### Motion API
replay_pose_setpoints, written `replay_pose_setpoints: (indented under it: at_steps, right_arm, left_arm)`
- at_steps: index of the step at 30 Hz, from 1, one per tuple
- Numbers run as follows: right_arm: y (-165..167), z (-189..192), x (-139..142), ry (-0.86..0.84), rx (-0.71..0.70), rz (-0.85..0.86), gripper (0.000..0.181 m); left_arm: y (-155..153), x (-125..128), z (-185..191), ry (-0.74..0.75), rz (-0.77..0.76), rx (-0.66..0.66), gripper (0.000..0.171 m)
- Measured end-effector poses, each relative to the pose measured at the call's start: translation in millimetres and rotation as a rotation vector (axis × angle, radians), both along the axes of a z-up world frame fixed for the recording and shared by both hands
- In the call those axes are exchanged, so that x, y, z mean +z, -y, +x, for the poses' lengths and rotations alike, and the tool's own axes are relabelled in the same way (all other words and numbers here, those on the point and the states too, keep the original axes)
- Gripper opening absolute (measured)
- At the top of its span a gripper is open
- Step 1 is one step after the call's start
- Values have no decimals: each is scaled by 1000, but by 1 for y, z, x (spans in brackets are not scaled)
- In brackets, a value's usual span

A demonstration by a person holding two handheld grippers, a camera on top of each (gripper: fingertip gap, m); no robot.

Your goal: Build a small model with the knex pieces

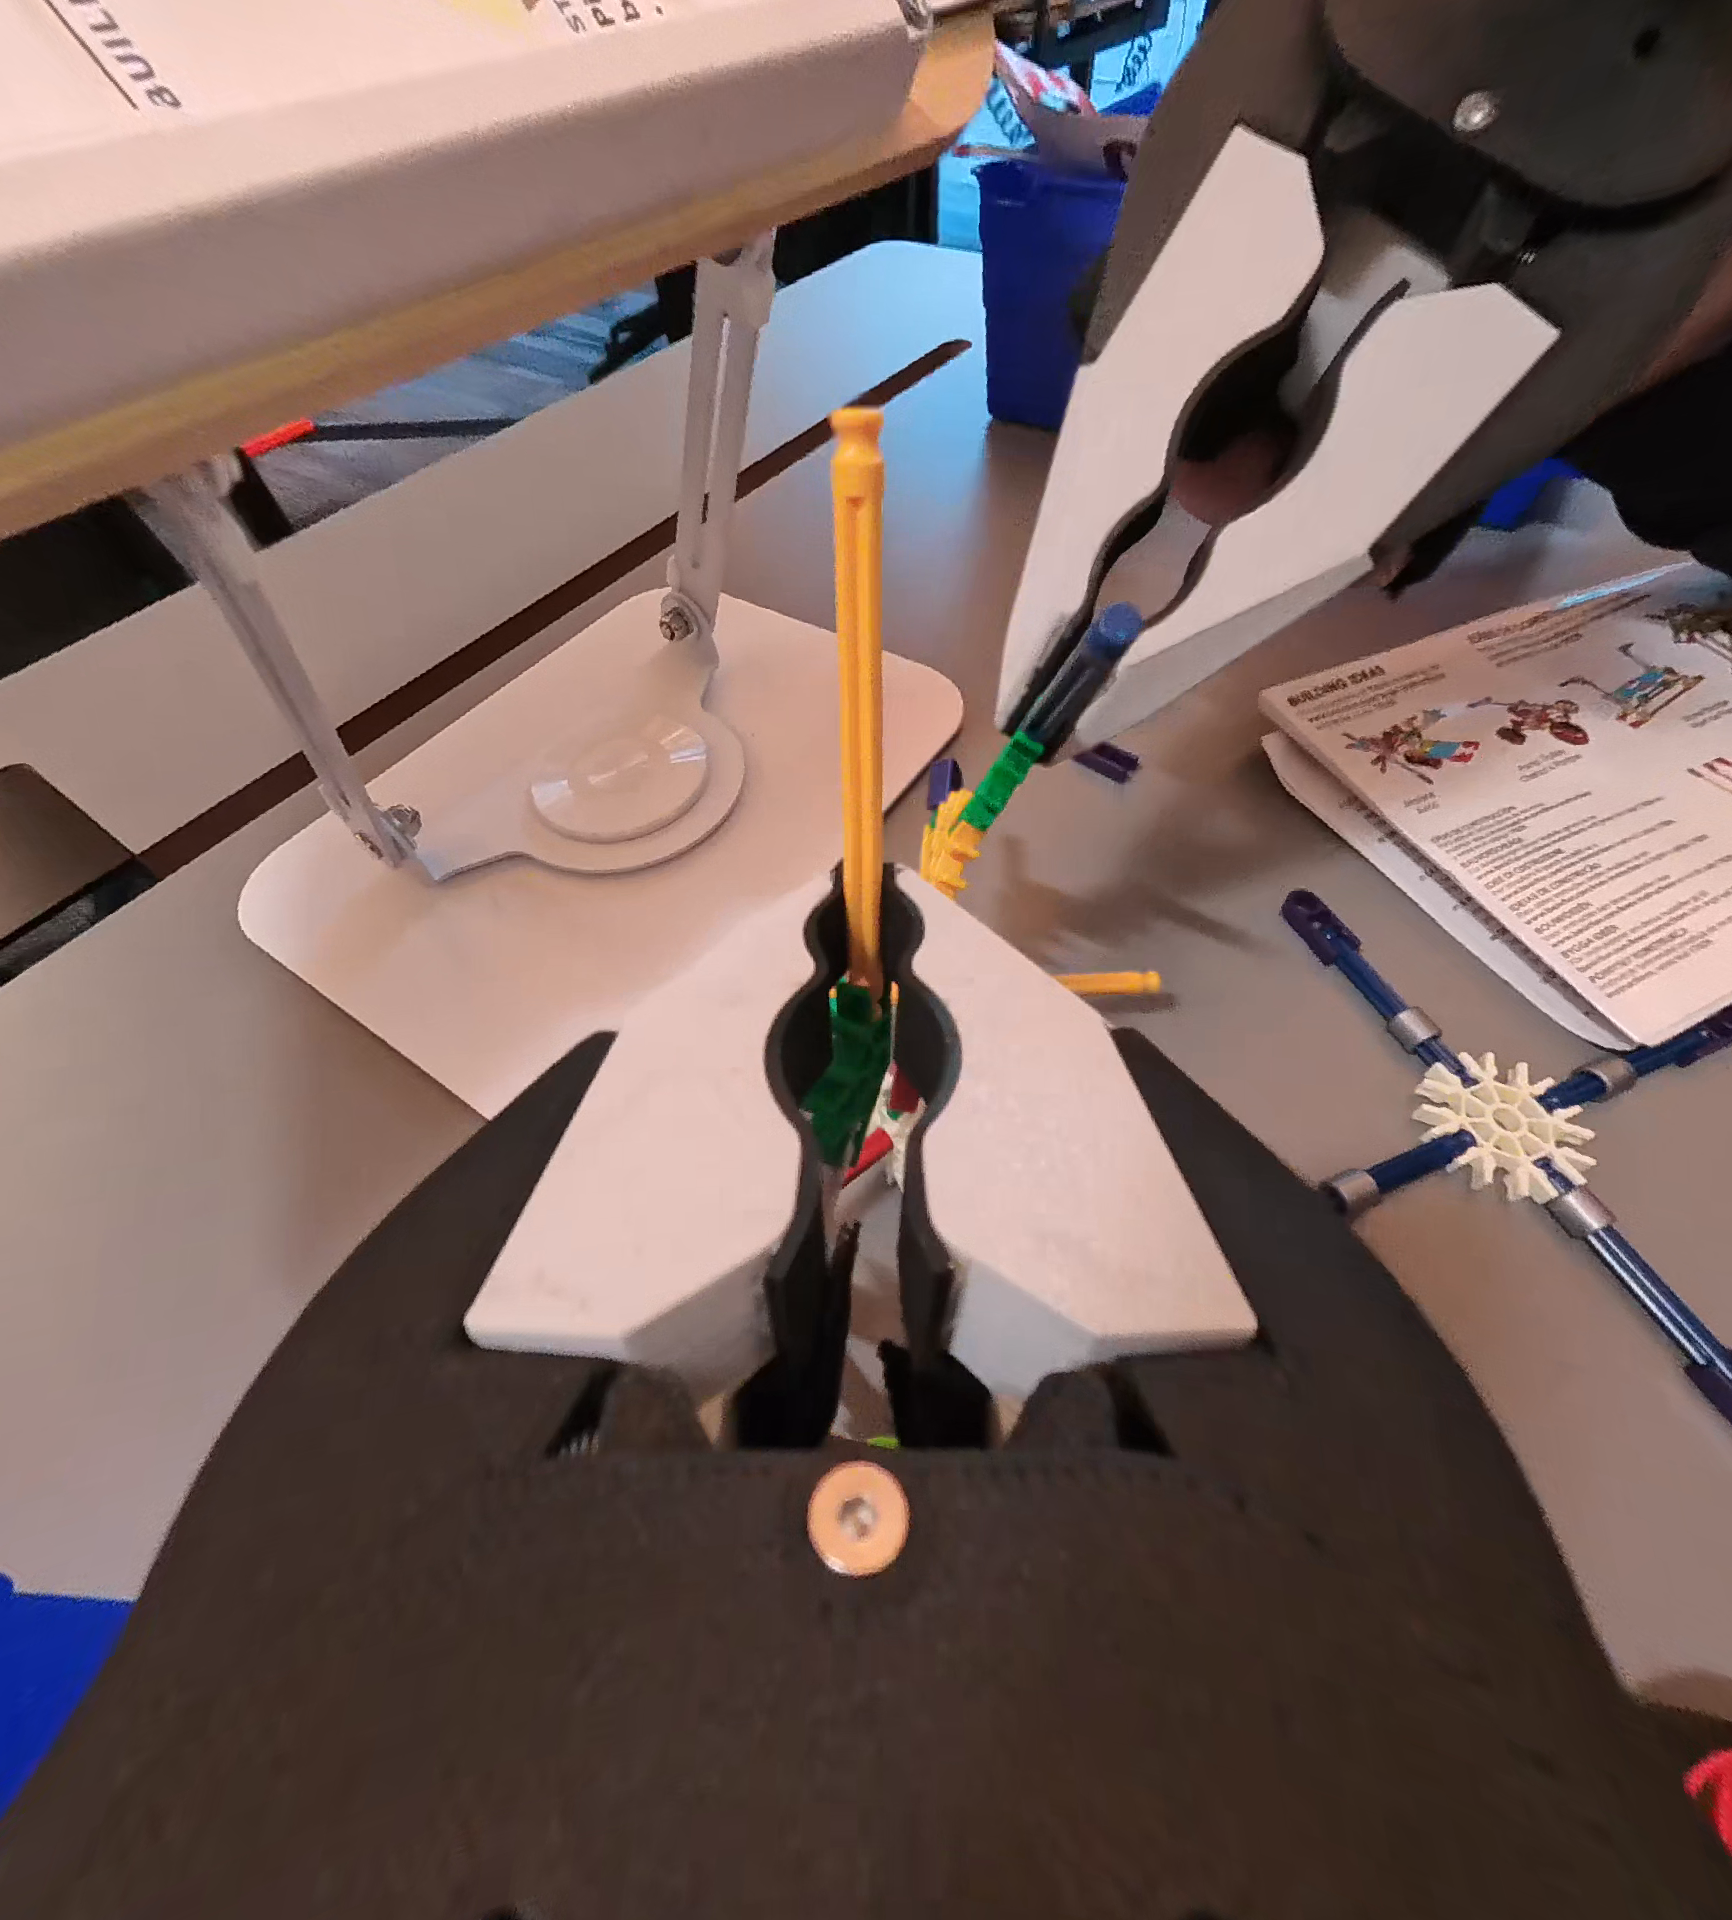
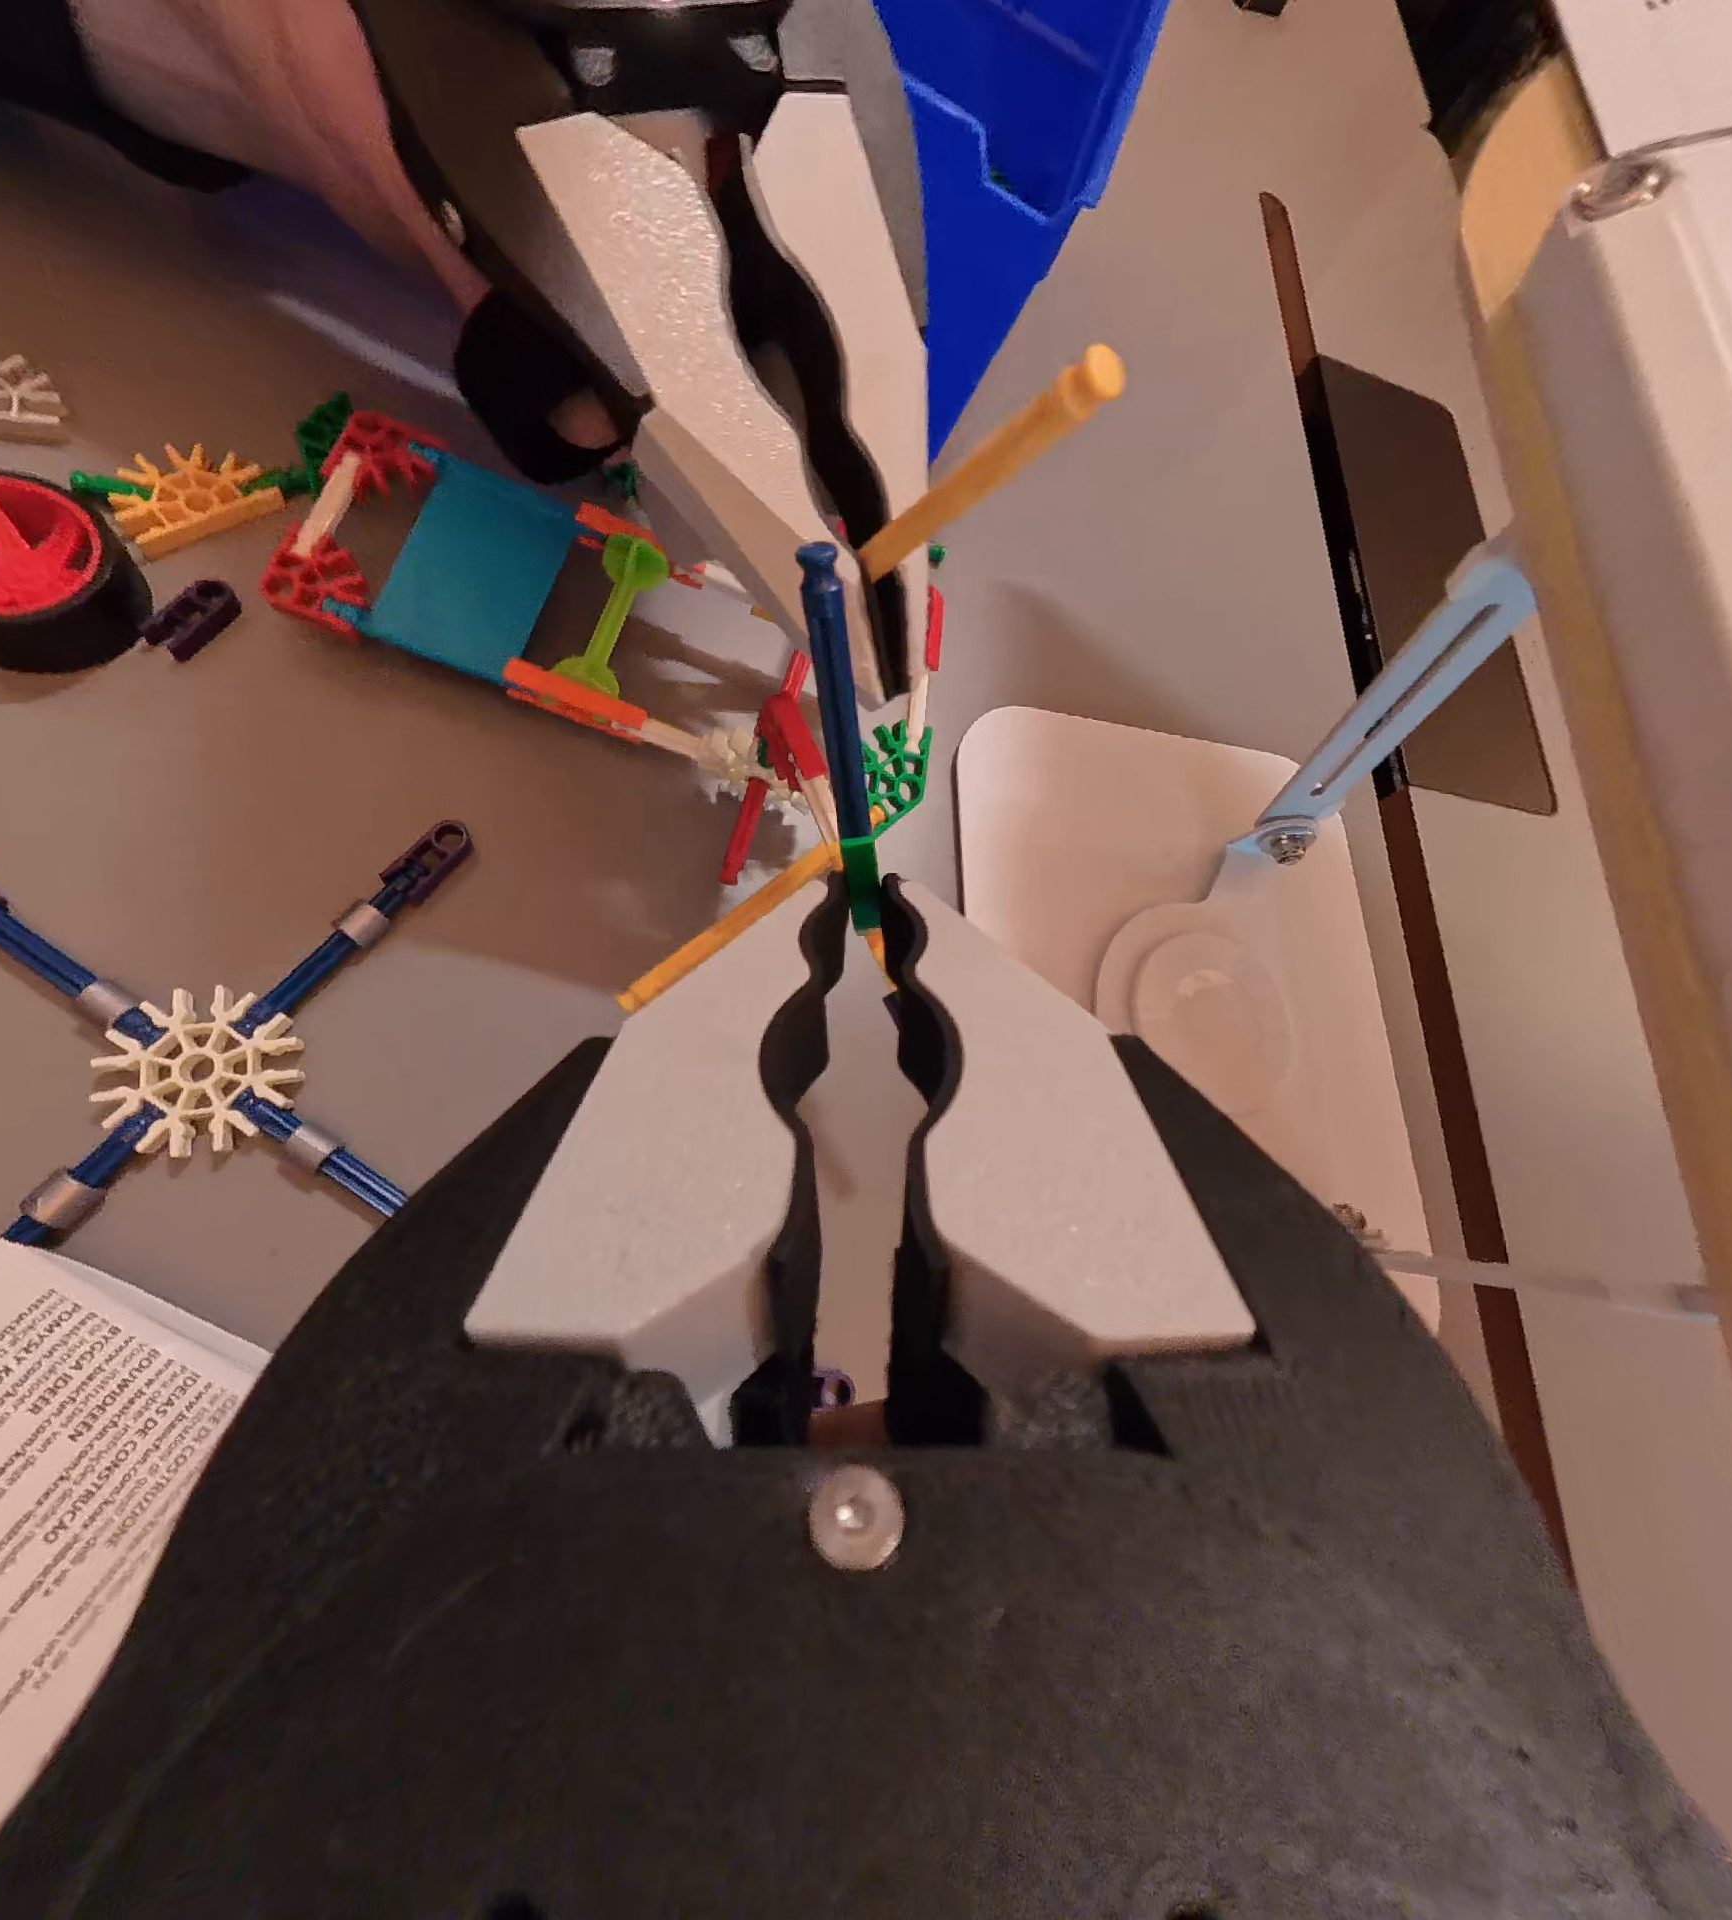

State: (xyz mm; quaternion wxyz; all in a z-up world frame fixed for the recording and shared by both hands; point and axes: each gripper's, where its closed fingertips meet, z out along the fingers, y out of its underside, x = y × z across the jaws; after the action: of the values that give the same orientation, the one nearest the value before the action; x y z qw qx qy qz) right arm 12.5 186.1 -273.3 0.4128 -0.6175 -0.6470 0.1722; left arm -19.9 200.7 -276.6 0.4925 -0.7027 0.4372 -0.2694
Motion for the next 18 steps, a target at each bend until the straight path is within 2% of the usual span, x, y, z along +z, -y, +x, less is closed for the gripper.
replay_pose_setpoints:
  at_steps: [4,8,12,15,16,18]
  right_arm:
    - [2,-1,1,6,14,19,3]
    - [4,-3,3,1,26,33,3]
    - [4,-4,4,0,21,40,3]
    - [5,-6,4,-2,25,43,4]
    - [6,-6,4,-3,25,45,4]
    - [6,-7,5,-4,27,47,3]
  left_arm:
    - [1,-9,2,-94,56,-3,4]
    - [4,-16,1,-174,75,-29,24]
    - [8,-24,2,-267,135,-68,23]
    - [14,-30,1,-324,152,-108,38]
    - [12,-35,-1,-353,148,-100,39]
    - [5,-46,-6,-421,163,-65,29]
